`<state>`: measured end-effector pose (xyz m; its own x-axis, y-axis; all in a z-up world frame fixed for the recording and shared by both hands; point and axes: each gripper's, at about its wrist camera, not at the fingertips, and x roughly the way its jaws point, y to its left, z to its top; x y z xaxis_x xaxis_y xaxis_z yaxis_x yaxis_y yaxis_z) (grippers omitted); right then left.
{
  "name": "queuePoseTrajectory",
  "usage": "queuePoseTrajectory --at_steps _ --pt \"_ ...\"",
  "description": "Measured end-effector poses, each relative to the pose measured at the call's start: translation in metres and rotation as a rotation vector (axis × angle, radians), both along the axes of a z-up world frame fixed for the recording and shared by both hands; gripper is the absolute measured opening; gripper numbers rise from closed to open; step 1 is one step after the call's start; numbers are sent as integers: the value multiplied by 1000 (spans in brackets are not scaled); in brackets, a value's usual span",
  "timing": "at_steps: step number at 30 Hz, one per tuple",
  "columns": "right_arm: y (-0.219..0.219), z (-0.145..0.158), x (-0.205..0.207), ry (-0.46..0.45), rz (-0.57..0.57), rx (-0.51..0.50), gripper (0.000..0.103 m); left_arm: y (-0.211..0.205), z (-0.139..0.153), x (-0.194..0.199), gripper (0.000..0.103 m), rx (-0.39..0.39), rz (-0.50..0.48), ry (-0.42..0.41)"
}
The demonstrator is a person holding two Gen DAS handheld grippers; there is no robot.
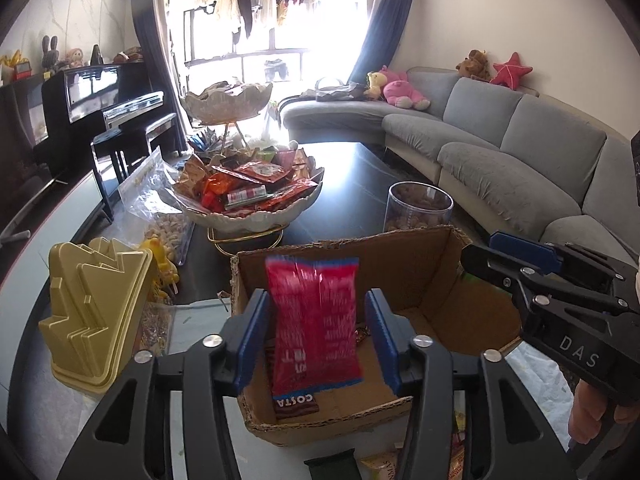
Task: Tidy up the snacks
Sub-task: 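Lower both held items into the cardboard box and open both tools, then withdraw both tools from the box back toward the remaining snacks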
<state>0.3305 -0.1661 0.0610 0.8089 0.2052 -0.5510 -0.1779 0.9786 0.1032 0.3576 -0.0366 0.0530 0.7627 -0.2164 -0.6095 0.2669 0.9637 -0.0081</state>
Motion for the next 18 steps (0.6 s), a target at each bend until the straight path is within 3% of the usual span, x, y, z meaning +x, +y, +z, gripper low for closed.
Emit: queuePoseTrajectory --at_steps 2,6,18 --pt "0 -2 1 2 -15 -5 52 1 1 -2 64 10 16 -16" --pt "-2 -2 -8 -28 -39 -32 53 6 4 -13 71 23 28 -40" --pt "1 9 -54 -75 -27 -41 60 17 24 -65 79 1 40 -114"
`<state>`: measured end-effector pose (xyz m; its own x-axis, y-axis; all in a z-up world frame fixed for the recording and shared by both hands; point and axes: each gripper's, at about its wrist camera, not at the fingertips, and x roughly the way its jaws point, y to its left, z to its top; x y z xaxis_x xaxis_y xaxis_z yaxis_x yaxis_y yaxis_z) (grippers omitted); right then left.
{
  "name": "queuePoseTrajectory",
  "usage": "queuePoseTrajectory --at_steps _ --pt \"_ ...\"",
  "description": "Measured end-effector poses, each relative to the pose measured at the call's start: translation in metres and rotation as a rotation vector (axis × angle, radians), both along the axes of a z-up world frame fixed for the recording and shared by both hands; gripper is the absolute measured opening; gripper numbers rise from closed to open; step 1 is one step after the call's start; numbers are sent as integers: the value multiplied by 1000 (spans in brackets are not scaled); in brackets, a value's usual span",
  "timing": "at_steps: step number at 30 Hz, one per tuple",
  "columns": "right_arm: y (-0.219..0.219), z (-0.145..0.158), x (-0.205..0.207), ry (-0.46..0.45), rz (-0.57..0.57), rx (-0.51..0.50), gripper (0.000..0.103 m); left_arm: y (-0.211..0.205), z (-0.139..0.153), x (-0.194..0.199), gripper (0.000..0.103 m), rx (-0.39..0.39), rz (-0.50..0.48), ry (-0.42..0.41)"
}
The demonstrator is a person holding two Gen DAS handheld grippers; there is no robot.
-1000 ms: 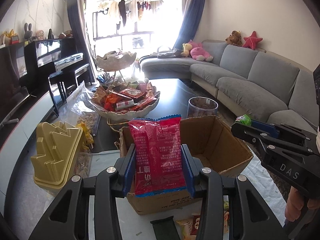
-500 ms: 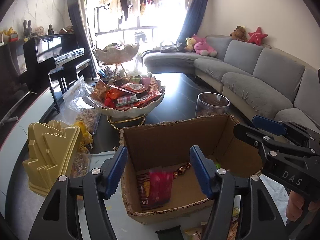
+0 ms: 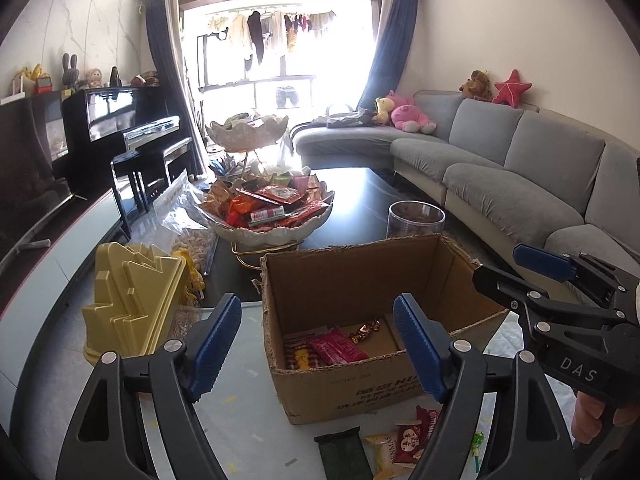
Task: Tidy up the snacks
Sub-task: 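Withdraw both tools from the box back toward the remaining snacks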
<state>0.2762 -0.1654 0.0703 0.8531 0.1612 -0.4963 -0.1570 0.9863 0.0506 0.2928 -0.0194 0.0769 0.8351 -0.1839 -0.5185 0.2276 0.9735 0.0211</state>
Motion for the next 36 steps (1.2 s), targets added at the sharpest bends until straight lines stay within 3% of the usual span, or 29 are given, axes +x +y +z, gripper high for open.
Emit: queuePoseTrajectory --at_steps 7,21,36 --pt "2 3 -29 -17 9 8 60 5 5 -29 82 -6 4 -21" --pt "-4 -14 -76 9 -9 -4 63 2 -13 -77 83 -8 -31 5" --pt "-3 -60 -105 124 -12 -35 63 7 -65 -107 84 30 -17 119"
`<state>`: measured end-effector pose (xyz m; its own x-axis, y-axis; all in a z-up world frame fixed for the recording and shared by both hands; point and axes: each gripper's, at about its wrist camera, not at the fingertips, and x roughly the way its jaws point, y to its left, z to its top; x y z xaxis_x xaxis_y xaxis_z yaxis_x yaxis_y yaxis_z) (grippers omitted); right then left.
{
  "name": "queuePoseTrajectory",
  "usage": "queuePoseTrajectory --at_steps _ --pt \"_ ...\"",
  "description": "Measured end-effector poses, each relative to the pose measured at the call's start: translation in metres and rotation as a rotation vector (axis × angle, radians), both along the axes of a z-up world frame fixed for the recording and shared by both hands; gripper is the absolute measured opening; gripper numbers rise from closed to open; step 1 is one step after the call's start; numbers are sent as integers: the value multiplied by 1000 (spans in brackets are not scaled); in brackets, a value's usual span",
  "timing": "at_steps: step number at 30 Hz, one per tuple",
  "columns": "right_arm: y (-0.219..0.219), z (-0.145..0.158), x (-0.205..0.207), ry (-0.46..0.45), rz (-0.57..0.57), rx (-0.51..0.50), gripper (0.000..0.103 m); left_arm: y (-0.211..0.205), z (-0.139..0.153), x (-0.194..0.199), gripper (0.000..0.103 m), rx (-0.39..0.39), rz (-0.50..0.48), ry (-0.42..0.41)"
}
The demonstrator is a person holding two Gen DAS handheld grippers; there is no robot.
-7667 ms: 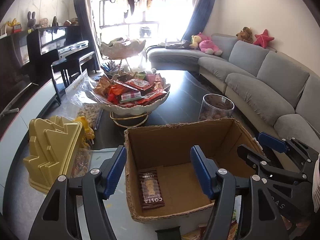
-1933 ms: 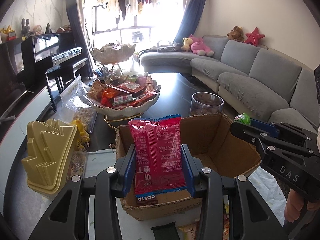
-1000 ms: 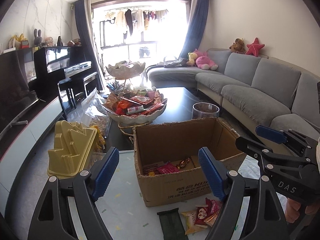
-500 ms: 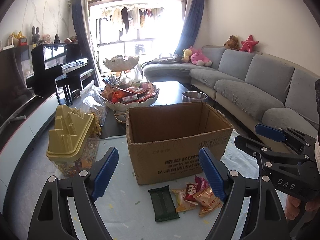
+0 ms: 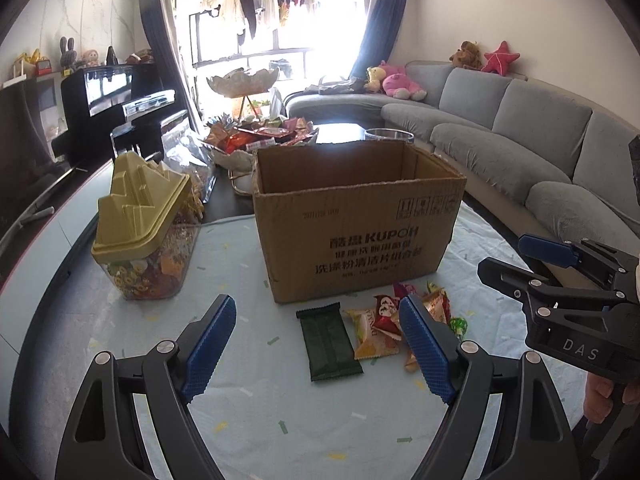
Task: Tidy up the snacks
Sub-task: 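Withdraw both tools from the box back toward the remaining snacks, then grasp the dark green packet with the left tool while the right tool grasps the gold Fortune bag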
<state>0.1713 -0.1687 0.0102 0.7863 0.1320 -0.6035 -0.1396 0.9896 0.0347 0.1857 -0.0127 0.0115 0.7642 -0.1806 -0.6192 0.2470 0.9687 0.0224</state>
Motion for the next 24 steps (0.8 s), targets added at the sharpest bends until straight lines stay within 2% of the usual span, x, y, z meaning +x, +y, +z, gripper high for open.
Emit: queuePoseTrajectory --at_steps 11,24 --pt "5 -46 6 159 27 24 63 8 -40 2 84 3 30 121" --pt "14 -73 29 247 54 14 63 6 -77 35 81 5 39 224"
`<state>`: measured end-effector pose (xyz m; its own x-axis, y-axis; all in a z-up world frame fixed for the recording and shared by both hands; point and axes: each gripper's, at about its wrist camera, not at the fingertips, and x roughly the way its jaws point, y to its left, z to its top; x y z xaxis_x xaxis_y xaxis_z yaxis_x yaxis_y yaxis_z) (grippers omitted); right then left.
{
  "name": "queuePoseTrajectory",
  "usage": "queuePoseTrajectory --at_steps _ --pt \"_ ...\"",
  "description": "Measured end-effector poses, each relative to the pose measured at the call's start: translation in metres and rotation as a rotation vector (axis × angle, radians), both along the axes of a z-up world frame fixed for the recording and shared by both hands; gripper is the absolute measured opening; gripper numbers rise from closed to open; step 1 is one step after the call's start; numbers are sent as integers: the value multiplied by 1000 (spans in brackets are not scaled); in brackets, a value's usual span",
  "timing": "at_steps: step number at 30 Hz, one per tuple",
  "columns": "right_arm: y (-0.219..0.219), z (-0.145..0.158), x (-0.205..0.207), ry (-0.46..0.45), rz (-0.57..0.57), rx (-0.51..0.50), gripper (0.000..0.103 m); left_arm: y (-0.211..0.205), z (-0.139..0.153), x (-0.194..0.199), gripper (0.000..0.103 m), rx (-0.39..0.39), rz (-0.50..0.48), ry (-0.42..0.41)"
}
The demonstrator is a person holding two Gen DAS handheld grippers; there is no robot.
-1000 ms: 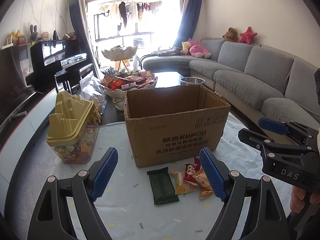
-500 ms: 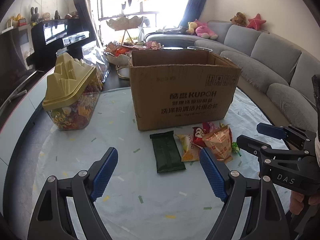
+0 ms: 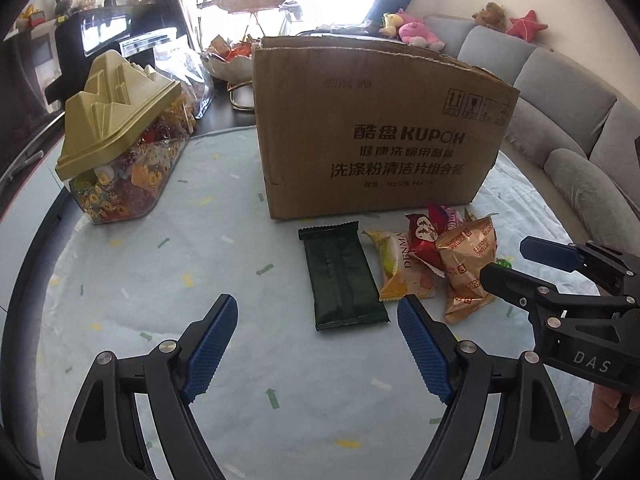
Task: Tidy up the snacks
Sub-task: 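Grasp the dark green packet with the left tool while the right tool grasps the gold Fortune bag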
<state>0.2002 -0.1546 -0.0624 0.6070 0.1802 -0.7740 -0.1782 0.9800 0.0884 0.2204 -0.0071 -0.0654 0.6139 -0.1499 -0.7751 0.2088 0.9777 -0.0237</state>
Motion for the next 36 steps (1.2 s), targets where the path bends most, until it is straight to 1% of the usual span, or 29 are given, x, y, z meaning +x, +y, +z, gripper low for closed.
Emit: queuePoseTrajectory --at_steps 2,5,7,9,13,17,19,26,28,30,31,33,34,35,36 --pt "2 -3 3 8 5 -1 63 -2 -5 8 77 0 -1 11" --pt "4 -6 7 19 12 2 62 -7 -12 20 76 2 -1 25" --pt "4 -7 10 24 13 1 62 -11 -15 28 73 1 -1 36" --pt "4 -8 12 32 14 6 59 -14 -20 35 73 3 0 49" --pt "4 -12 17 45 15 11 58 -20 -28 47 71 4 3 69" --pt "5 -15 21 59 20 19 55 -23 -33 55 67 8 20 75" --pt "6 -17 23 64 20 25 54 -23 -35 58 67 9 26 80" --pt "7 -20 30 67 13 34 54 -23 -44 71 65 17 40 107" --pt "9 -21 32 69 12 30 52 -24 -48 71 65 33 42 114" --pt "8 -22 34 74 8 35 52 -26 -48 71 65 46 40 101" --pt "9 -22 34 75 7 38 50 -25 -47 72 62 38 41 104" --pt "8 -22 34 74 10 39 47 -25 -46 70 48 33 45 98" --pt "8 -22 33 73 11 41 44 -25 -45 70 45 34 47 96" --pt "6 -22 32 73 13 43 41 -24 -45 70 44 27 47 101" --pt "6 -22 32 72 13 43 41 -23 -44 70 44 24 43 101"
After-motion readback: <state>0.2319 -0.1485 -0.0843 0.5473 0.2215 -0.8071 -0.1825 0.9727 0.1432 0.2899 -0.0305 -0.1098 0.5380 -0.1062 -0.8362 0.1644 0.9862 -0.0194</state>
